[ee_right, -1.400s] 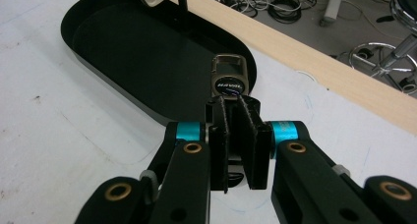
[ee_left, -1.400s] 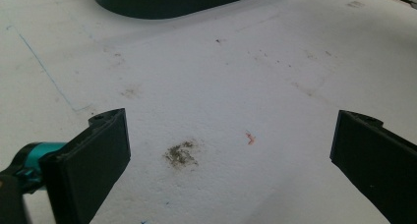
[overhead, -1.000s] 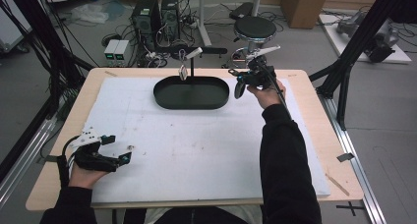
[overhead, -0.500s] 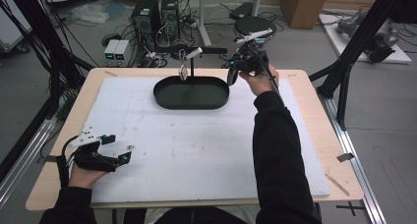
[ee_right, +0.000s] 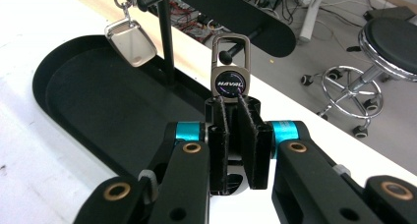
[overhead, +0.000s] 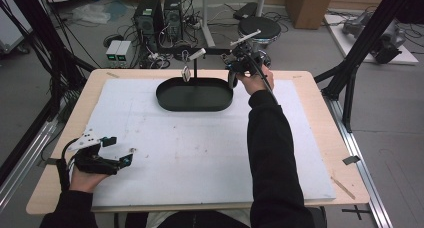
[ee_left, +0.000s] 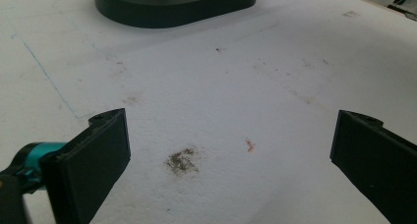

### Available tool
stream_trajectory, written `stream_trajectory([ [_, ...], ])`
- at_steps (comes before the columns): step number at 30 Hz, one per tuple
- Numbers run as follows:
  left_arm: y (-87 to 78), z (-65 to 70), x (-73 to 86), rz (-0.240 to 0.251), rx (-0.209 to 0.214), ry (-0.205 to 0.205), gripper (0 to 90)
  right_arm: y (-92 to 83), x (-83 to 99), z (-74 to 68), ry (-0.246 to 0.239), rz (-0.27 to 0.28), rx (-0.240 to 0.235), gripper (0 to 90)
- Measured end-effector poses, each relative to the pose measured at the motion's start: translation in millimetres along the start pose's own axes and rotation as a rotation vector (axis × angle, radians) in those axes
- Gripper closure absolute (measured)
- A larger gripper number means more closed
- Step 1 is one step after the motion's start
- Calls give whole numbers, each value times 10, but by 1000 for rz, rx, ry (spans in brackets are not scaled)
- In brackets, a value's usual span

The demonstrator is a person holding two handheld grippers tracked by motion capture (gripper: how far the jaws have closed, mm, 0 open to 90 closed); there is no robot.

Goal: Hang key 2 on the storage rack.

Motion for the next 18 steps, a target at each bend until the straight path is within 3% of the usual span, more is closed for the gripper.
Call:
stream_trajectory([
  [4,-6,-2,-7,12,-2,1,20,123,23,-66,-11,-43,44,824],
  [11,-30,-9,-20,38,-21,-1,21,231,1,-73,47,-29,97,822],
  [14,-36,3,-23,42,-26,8,21,266,3,-38,66,-16,80,818],
  [18,-36,14,-26,51,-28,20,20,283,19,24,52,13,47,816],
])
Point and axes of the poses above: each handheld gripper's, and its own axes: y roughly forward along the jaws, x roughly out of its underside, z roughly to its right, the point moved 2 cm from there along y, roughly forward along the jaws, and after that the axes turned 9 degrees about z, right-handed, at the moved point
